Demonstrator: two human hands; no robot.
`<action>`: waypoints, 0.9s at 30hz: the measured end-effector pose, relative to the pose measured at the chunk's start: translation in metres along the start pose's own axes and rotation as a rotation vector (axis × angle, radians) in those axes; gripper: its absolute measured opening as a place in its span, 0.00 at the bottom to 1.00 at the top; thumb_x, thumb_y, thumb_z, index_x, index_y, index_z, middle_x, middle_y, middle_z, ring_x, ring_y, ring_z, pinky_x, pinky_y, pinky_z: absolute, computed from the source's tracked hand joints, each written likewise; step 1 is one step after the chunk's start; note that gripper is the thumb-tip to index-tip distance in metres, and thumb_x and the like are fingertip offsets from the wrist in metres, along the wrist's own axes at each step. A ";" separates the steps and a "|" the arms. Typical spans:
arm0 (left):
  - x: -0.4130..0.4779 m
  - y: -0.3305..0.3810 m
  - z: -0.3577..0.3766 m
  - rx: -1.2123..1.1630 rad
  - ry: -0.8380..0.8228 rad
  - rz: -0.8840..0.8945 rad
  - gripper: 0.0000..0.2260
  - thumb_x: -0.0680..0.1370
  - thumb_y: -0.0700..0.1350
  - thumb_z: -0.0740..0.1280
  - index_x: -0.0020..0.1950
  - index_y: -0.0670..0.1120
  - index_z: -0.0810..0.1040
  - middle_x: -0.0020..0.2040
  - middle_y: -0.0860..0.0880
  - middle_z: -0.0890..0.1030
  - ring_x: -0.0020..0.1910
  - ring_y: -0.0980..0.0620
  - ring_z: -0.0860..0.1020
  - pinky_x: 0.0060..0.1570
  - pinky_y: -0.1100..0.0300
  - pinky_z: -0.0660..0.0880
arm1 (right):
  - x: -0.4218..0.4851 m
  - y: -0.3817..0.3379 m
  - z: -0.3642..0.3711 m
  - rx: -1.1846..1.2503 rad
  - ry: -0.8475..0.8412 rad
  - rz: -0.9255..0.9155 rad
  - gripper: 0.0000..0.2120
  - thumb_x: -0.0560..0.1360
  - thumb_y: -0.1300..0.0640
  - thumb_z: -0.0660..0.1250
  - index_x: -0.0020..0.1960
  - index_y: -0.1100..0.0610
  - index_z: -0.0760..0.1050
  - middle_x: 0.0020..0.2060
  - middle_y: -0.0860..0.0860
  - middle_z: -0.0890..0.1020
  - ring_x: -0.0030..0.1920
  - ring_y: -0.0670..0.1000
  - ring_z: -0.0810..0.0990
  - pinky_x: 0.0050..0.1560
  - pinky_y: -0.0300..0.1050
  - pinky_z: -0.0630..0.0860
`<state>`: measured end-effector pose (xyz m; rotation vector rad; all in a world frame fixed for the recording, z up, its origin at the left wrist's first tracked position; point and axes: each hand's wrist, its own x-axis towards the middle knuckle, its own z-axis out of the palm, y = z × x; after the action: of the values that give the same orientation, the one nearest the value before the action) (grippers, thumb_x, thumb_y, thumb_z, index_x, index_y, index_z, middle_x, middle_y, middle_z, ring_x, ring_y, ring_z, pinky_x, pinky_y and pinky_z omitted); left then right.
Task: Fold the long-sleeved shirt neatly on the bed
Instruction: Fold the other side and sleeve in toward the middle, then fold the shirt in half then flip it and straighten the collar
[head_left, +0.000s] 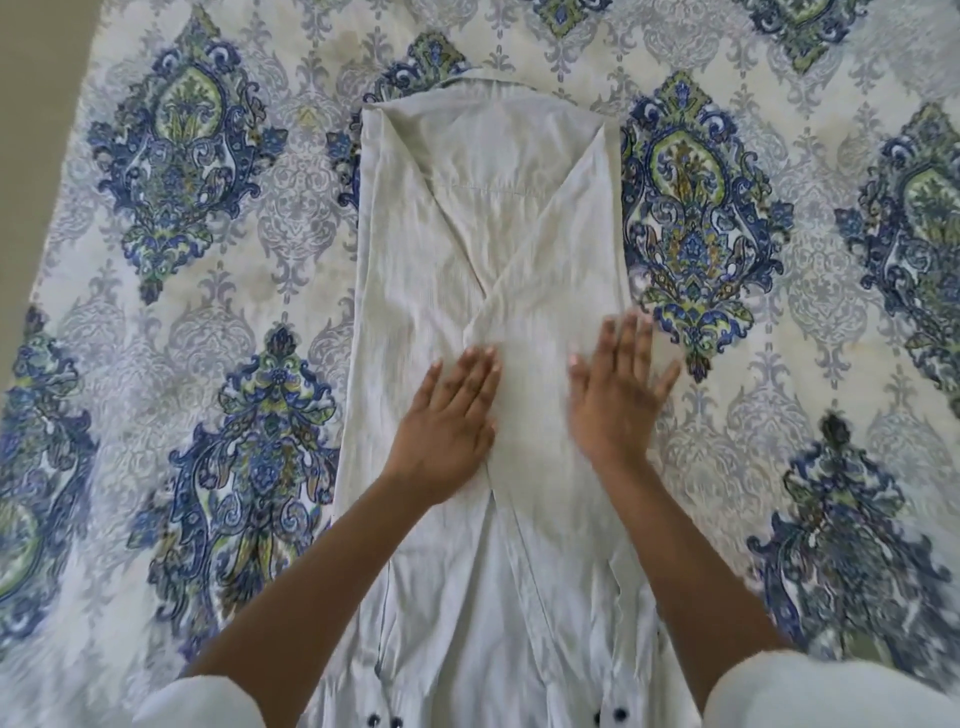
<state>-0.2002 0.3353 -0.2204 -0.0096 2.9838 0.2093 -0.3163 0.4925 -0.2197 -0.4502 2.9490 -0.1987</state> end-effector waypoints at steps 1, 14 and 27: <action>-0.008 0.010 0.002 -0.017 -0.013 0.050 0.25 0.80 0.51 0.48 0.76 0.43 0.56 0.76 0.46 0.57 0.76 0.48 0.54 0.71 0.49 0.51 | -0.020 -0.007 0.000 0.025 0.001 -0.064 0.29 0.77 0.45 0.45 0.75 0.56 0.56 0.75 0.55 0.56 0.76 0.55 0.53 0.70 0.62 0.45; -0.099 0.075 0.023 -0.002 -0.135 0.186 0.24 0.82 0.52 0.40 0.77 0.46 0.53 0.77 0.48 0.55 0.76 0.48 0.53 0.72 0.49 0.48 | -0.206 0.017 0.025 -0.029 -0.084 -0.024 0.28 0.80 0.45 0.46 0.74 0.60 0.56 0.74 0.59 0.59 0.75 0.55 0.55 0.73 0.59 0.52; -0.188 -0.022 -0.010 0.037 0.032 0.161 0.31 0.69 0.32 0.51 0.73 0.41 0.60 0.73 0.43 0.66 0.76 0.52 0.50 0.74 0.53 0.49 | -0.221 0.111 -0.031 -0.090 -0.006 -0.350 0.24 0.71 0.62 0.55 0.68 0.61 0.65 0.66 0.62 0.72 0.65 0.62 0.71 0.62 0.61 0.70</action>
<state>-0.0157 0.3119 -0.1859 0.2348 3.0205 0.1740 -0.1448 0.6683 -0.1773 -0.9759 2.8596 -0.1032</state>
